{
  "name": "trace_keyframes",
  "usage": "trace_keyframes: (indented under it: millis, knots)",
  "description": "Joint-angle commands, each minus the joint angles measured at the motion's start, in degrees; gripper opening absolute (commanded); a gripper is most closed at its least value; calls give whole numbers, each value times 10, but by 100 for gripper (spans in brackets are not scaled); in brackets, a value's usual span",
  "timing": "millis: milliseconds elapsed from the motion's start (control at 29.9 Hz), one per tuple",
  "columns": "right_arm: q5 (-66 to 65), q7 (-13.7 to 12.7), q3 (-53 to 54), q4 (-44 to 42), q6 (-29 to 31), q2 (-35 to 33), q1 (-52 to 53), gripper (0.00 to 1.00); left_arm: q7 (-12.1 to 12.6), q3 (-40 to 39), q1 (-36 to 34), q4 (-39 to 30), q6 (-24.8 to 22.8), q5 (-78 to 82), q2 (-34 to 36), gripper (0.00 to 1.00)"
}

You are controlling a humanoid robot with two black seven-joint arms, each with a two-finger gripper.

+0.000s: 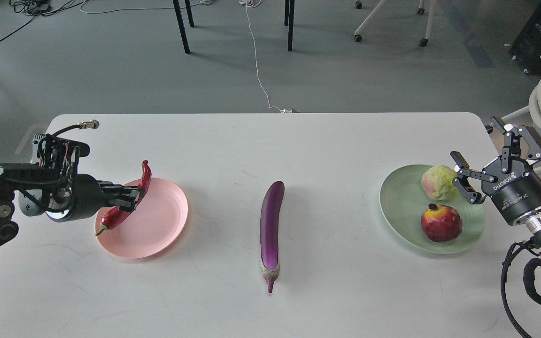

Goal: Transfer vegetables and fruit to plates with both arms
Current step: 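Carry the chili pepper onto the pink plate and release it, then reach the left gripper to the purple eggplant and grasp it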

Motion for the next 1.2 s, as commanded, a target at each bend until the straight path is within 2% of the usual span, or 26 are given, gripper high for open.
trace_keyframes:
  millis: [0,134,267,368,435,602,669,903,970,1103,1170]
  knots:
    - [0,0,0,0,0,0,-1,98,-6,1,4,15,5,0,3,16]
    - [0,0,0,0,0,-1,-1,98,-15,2,8,15,1,-1,9,28]
    - [0,0,0,0,0,-1,-1,98,-18,2,8,16,-2,-2,11,51]
    - [0,0,0,0,0,-1,-1,98,-27,2,8,15,-2,-1,17,76]
    - [0,0,0,0,0,-1,-1,98,-38,1,8,15,-2,-1,21,98]
    - [0,0,0,0,0,-1,-1,98,-87,-13,-1,2,5,-20,14,99]
    - [0,0,0,0,0,-1,-1,98,-89,-28,-2,-20,6,-45,9,99]
    - [0,0,0,0,0,-1,-1,98,-83,-64,-4,-67,5,-74,-75,99]
    - [0,0,0,0,0,-1,-1,98,-65,-63,-8,-67,6,-70,-109,99]
    - [0,0,0,0,0,-1,-1,98,5,-58,-9,-66,6,-65,-185,99]
    - [0,0,0,0,0,-1,-2,98,21,-56,-8,-62,6,-49,-217,99]
